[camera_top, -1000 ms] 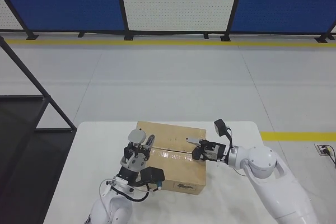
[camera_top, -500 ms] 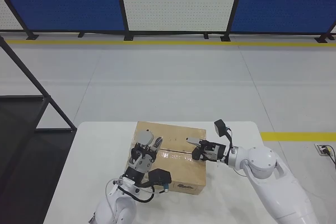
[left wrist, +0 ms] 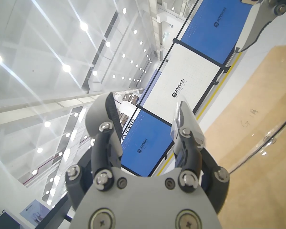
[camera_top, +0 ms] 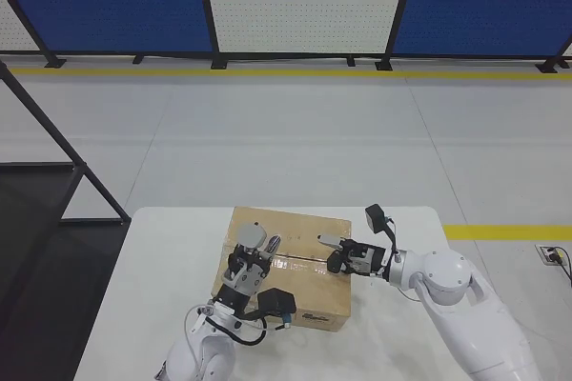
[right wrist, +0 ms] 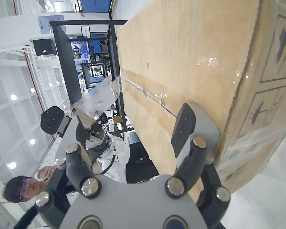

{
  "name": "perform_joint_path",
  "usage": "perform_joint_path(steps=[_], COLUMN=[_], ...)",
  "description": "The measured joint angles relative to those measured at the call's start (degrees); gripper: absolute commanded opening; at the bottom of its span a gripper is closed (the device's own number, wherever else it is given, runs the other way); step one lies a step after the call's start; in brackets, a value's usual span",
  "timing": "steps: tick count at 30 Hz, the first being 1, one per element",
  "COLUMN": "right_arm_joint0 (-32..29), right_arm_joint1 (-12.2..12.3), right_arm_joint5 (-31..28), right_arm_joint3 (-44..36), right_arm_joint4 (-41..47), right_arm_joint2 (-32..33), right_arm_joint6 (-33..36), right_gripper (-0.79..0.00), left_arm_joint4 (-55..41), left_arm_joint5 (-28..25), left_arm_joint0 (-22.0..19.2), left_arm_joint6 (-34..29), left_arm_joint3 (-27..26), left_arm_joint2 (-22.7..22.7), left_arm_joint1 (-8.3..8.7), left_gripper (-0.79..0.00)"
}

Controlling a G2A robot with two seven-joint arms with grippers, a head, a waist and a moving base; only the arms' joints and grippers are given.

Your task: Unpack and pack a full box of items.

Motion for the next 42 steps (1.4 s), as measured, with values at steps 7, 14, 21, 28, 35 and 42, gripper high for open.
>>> perform_joint_path(steps=[7,14,21,28,35,42], right_arm_joint0=[-0.30,-1.06,-1.08,-1.06,-1.52,-1.24], right_arm_joint1=[0.03,0.09,0.13,0.07,-0.15,-0.38], right_arm_joint5=[-0.40,-2.39,-1.96,-2.12,-3.08,-2.49], right_arm_joint3=[-0.54,-2.58,-3.40,-3.37,-3.42,-2.33], right_arm_joint4=[0.02,0.86,0.59,0.83,3.12,5.25], right_arm_joint2=[0.14,0.82,0.91,0.75,1.31,1.67], right_arm_joint6=[-0.29,-0.95,-1.14,-1.29,-3.13,-4.31], right_gripper=[0.000,0.000,0.000,0.000,0.000,0.000], left_arm_joint4=[-1.32,-2.09,-3.35,-3.93,-4.62,-4.33], left_arm_joint5=[0.59,0.57,0.36,0.37,0.77,0.63], left_arm_joint0=[0.98,2.17,2.73,3.30,3.48,3.16], left_arm_joint6=[0.43,1.19,1.65,2.15,2.46,2.20], left_arm_joint3=[-0.77,-1.93,-2.09,-2.57,-2.76,-2.56], left_arm_joint2=[-1.82,-3.90,-5.44,-6.41,-6.71,-6.57], left_arm_joint1=[0.03,0.20,0.25,0.26,0.14,-0.02], left_gripper=[-0.271,-0.265,-0.256,-0.262,-0.274,-0.277])
